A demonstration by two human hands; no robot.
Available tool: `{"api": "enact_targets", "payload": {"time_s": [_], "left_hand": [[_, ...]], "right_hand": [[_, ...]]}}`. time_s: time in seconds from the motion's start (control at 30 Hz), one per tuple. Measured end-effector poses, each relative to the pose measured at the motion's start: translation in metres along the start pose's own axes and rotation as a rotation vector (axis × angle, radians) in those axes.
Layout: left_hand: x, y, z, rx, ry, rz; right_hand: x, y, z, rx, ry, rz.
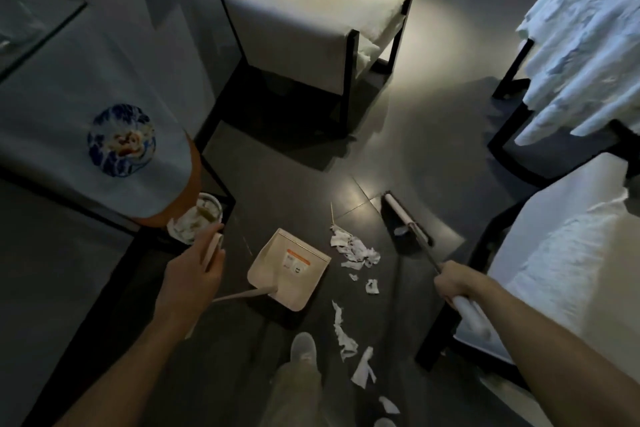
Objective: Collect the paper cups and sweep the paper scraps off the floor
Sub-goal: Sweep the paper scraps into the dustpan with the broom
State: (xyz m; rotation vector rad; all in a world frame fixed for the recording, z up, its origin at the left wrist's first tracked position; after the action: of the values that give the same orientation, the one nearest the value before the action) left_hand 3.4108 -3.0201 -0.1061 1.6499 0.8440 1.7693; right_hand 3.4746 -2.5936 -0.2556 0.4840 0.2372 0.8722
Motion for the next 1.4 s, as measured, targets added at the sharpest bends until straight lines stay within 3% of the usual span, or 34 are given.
{"api": "enact_targets", "payload": {"time_s": [0.23, 0.5, 0.63, 0.77, 0.93, 1.07, 1.17, 1.33, 1.4], "left_hand": [[0.000, -0.002, 0.105, 0.130, 0.141, -0.050], [-0.010, 0.002, 0.222, 0.192, 0.338, -0.036], [-0.023, 0.004, 0.264, 0.210, 0.423, -0.031], [-0.046, -0.005, 0.302, 0.178, 0.551, 0.000], [-0.069, -0.009, 0.336, 0.185, 0.591, 0.008], [-0.084, -0.007, 0.367, 0.218, 0.593, 0.017], [-0.082, -0.004, 0.395, 0.267, 0.588, 0.065], [-0.067, 0.002, 0.445, 0.256, 0.543, 0.116], [-0.063, 0.001, 0.470, 0.217, 0.522, 0.124]], "right_hand": [[0.011, -0.108, 0.042, -0.213, 0.135, -0.081], [0.031, -0.078, 0.084, -0.165, 0.226, -0.333], [0.005, -0.068, 0.082, 0.023, 0.259, -0.042], [-0.026, -0.051, 0.037, 0.171, 0.299, 0.015], [-0.033, -0.056, -0.032, 0.101, 0.225, 0.102], [-0.017, -0.102, -0.054, -0.005, 0.179, 0.239], [0.001, -0.143, -0.023, -0.057, 0.191, 0.308], [0.051, -0.202, 0.050, -0.115, 0.217, 0.636], [0.082, -0.233, 0.074, -0.136, 0.210, 0.555]]}}
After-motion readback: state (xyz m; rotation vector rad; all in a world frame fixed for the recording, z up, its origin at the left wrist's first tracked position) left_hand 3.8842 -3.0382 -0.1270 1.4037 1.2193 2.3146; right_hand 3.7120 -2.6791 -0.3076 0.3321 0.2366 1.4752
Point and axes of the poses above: each hand's wrist, its own z-axis away from the middle knuckle, its own y-axis out of the back of the hand, x = y × z, the point moved 10 cm from there along -z, towards the middle knuckle, and after that the axes turned 6 degrees about -y, right-handed, at the moved point
